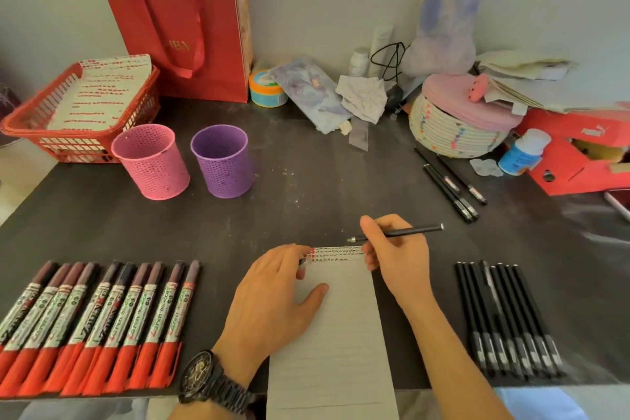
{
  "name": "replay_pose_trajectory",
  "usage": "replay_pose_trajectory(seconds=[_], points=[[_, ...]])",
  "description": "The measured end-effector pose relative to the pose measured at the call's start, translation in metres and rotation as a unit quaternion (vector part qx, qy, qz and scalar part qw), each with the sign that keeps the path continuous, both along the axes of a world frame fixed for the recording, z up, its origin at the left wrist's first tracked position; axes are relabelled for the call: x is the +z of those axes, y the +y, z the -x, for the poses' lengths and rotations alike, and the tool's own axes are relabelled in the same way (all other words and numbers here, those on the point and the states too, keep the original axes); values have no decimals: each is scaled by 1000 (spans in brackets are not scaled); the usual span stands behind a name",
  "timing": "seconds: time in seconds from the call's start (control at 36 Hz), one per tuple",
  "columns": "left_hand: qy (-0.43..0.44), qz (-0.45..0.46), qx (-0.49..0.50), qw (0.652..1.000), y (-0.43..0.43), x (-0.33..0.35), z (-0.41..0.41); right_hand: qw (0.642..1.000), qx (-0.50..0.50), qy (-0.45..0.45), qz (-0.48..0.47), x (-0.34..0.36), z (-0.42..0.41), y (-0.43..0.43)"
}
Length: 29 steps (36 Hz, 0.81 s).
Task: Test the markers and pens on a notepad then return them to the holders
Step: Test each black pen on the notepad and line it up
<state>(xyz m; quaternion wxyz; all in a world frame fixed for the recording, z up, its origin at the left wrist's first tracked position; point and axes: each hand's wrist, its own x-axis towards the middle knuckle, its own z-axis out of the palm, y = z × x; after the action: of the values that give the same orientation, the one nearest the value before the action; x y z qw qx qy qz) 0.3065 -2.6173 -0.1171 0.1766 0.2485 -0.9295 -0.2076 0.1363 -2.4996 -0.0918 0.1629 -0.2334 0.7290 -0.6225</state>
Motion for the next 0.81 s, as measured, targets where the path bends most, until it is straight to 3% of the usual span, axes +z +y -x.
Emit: replay_pose_trajectory(seconds=[0.22, 0.81], points=[[-13, -10, 12, 1000, -1, -1, 1, 995, -54, 62, -51, -14, 1, -2], [-25, -22, 10, 999, 0, 2, 0, 989, -46, 107, -87, -21, 3, -7]])
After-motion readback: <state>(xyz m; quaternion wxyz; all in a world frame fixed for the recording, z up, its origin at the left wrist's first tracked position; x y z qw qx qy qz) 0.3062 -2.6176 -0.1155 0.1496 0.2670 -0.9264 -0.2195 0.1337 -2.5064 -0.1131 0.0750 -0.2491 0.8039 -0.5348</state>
